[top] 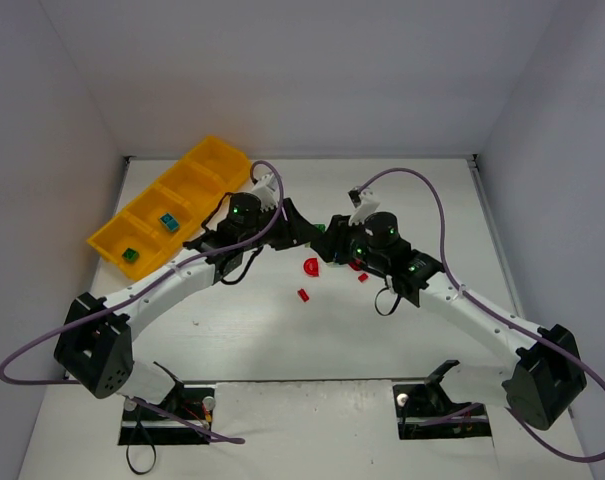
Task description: Sort the legos into containers by color
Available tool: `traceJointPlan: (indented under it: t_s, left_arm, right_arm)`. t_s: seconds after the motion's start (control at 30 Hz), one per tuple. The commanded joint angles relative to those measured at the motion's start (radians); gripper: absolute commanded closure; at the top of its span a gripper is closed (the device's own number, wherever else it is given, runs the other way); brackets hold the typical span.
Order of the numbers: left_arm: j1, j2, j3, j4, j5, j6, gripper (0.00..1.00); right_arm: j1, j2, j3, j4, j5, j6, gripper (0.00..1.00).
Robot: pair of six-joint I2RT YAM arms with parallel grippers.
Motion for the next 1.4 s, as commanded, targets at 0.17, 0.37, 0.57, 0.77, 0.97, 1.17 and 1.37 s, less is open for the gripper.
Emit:
traceJointPlan:
  t_s: [0.17, 0.37, 0.57, 0.77, 0.97, 1.17, 1.37]
  left_arm:
    - [-0.016, -0.017, 0.016, 0.048, 0.104, -0.012, 0.76]
    - [-0.016, -0.016, 0.027, 0.051, 0.11, -0.018, 0.66]
    - [-0.014, -0.022, 0.03, 0.044, 0.106, -0.021, 0.39]
    - [-0.013, -0.022, 0.045, 0.027, 0.104, -0.02, 0.37]
    - [-0.002, -0.032, 0.058, 0.001, 0.106, -0.02, 0.37]
    - [0.125, -0.078, 0.061, 0.002, 0.188, 0.008, 0.37]
    - [0.263, -0.092, 0.073, 0.059, 0.386, 0.068, 0.37]
  right_arm:
    - [-0.011, -0.039, 0.014, 0.231, 0.023, -0.009, 0.79]
    - [-0.019, -0.063, -0.024, 0.239, 0.048, -0.029, 0.98]
    - [-0.019, -0.077, -0.053, 0.223, 0.022, -0.068, 1.0]
    - [-0.02, -0.088, -0.081, 0.213, -0.018, -0.108, 1.0]
    - [-0.022, -0.103, -0.092, 0.203, -0.052, -0.136, 1.0]
    - [-0.031, -0.114, -0.095, 0.19, -0.104, -0.148, 1.0]
    - [-0.062, -0.108, -0.064, 0.184, -0.202, -0.15, 1.0]
